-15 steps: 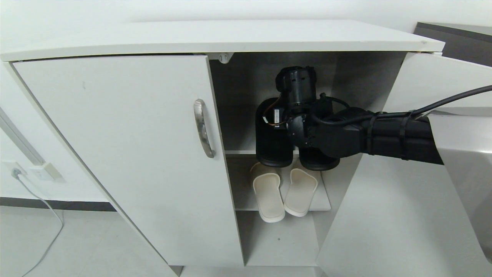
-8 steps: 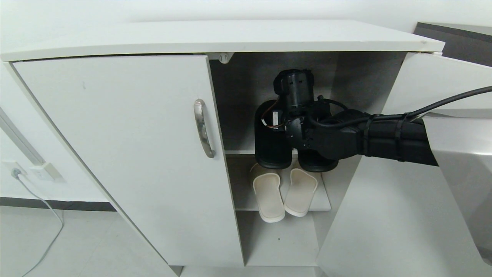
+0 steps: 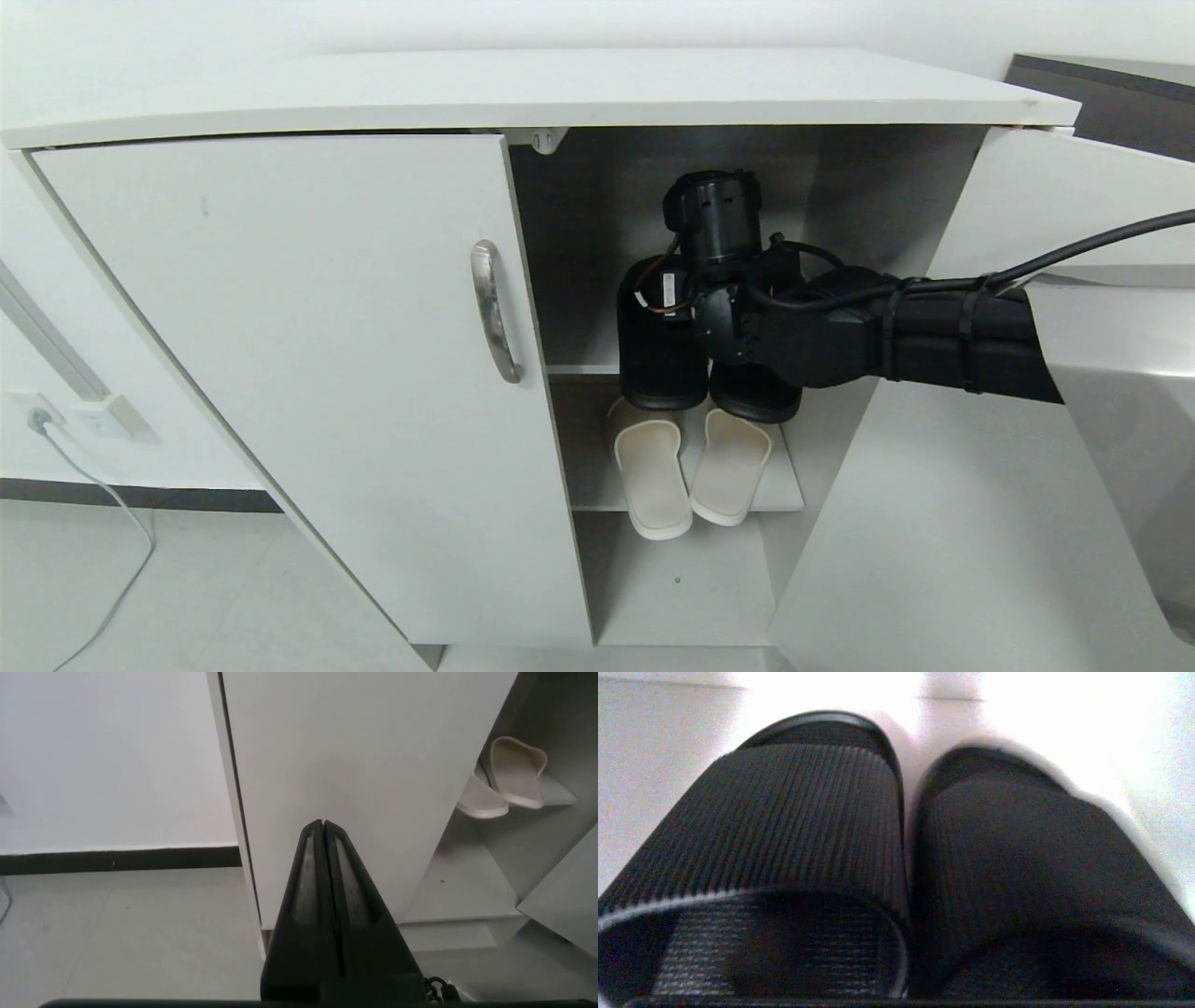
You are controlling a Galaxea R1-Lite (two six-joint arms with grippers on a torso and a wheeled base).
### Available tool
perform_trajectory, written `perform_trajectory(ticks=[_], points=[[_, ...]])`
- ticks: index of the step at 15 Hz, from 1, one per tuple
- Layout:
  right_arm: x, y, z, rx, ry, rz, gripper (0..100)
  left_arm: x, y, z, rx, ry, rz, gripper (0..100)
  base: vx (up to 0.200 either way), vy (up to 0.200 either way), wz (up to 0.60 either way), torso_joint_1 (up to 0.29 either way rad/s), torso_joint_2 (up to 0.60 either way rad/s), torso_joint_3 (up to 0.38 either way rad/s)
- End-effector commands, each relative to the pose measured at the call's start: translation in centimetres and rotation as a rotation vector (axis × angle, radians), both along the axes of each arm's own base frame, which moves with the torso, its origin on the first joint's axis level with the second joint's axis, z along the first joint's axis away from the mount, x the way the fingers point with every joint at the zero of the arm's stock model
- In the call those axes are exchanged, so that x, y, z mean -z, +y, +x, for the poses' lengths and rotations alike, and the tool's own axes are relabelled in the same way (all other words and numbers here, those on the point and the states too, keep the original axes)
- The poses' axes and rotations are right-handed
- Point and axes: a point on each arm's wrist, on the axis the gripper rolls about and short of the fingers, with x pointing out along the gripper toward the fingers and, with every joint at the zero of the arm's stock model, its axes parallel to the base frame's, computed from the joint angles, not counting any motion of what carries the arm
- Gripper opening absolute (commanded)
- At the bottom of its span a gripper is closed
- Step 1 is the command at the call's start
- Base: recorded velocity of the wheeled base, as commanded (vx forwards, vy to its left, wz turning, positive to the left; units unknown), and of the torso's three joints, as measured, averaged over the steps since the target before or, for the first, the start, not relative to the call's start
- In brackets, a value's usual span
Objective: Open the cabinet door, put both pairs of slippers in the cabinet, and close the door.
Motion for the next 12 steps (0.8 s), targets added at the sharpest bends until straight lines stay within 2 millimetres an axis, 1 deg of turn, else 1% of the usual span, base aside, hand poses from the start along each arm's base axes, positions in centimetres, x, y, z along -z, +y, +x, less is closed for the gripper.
perform_trajectory(ticks=[1,3,5,6,9,10,12], points=[[-0.1,0.0,-0.2,-0.003,0.001,0.0,100,0.0,0.0,0.0,0.0,0.001,0.0,0,0.0,0.0,0.0,0.0,0.0,0.0],[-0.6,-0.1,-0.4,-0.004,-0.007,0.01,100,0.0,0.0,0.0,0.0,0.001,0.0,0,0.0,0.0,0.0,0.0,0.0,0.0],[-1.1,-0.2,-1.6,-0.015,-0.004,0.026,100,0.0,0.0,0.0,0.0,0.001,0.0,0,0.0,0.0,0.0,0.0,0.0,0.0],[-1.3,-0.4,-2.4,-0.019,0.003,0.035,100,0.0,0.0,0.0,0.0,0.001,0.0,0,0.0,0.0,0.0,0.0,0.0,0.0],[-0.9,-1.0,-4.6,-0.033,0.039,0.037,100,0.0,0.0,0.0,0.0,0.001,0.0,0,0.0,0.0,0.0,0.0,0.0,0.0],[-1.2,-1.3,-5.6,-0.043,0.045,0.051,100,0.0,0.0,0.0,0.0,0.001,0.0,0,0.0,0.0,0.0,0.0,0.0,0.0],[-1.4,-1.7,-8.3,-0.077,0.063,0.078,100,0.0,0.0,0.0,0.0,0.001,0.0,0,0.0,0.0,0.0,0.0,0.0,0.0]])
